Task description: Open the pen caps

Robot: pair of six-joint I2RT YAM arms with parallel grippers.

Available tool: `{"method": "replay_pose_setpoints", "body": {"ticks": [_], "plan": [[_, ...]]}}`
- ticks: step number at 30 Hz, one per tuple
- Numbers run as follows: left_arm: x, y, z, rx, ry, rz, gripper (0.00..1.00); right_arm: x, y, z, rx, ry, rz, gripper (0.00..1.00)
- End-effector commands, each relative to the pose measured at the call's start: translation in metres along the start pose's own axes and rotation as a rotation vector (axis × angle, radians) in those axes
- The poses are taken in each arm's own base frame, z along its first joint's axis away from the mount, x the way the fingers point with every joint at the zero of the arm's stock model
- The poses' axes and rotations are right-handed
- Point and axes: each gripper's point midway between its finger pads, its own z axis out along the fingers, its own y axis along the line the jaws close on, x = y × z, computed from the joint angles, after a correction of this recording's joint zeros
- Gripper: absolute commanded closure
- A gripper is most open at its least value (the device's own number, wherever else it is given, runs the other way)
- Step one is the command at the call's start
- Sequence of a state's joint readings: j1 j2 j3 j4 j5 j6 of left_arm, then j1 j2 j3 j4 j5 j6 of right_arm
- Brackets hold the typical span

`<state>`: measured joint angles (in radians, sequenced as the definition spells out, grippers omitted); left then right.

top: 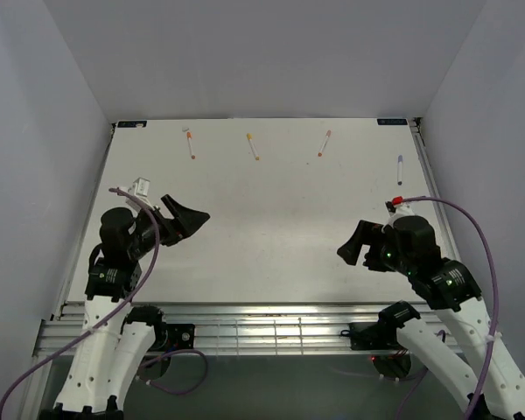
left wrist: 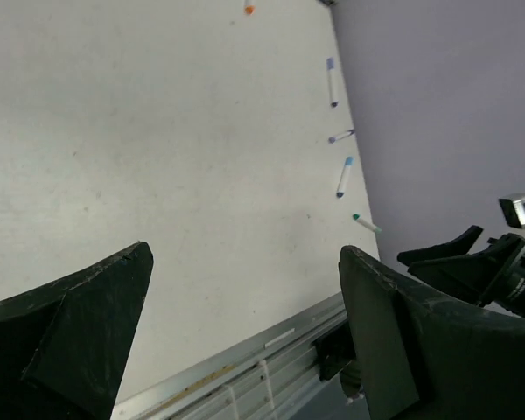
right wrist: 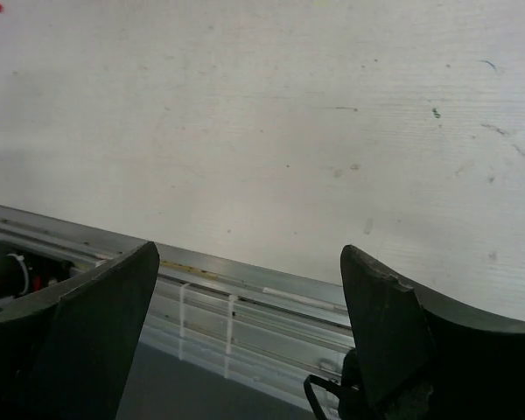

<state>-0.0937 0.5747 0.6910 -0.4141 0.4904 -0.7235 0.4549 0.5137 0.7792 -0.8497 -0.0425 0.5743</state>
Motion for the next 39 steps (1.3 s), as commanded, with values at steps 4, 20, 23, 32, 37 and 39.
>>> {"method": "replay_pose_setpoints", "body": {"ticks": [4,20,23,32,37,39], "plan": [[0.049,0.052,0.008,-0.162,0.173,-0.109,0.02,-0.027,-0.023,0.018,0.219,0.049,-0.093,0.10],[-0.053,0.162,-0.014,-1.028,-0.193,-0.224,0.03,-0.039,0.023,0.059,0.016,0.184,-0.080,0.10],[-0.080,0.189,-0.013,-1.219,-0.187,-0.269,0.03,-0.039,0.025,0.055,0.004,0.183,-0.089,0.10],[-0.135,0.263,0.014,-1.357,-0.191,-0.396,0.06,-0.047,0.035,0.045,-0.048,0.158,-0.144,0.10],[-0.147,0.290,0.037,-1.392,-0.174,-0.371,0.09,-0.046,0.035,0.042,-0.058,0.148,-0.160,0.10],[-0.150,0.303,0.045,-1.411,-0.155,-0.355,0.09,-0.045,0.033,0.042,-0.054,0.146,-0.163,0.10]]}}
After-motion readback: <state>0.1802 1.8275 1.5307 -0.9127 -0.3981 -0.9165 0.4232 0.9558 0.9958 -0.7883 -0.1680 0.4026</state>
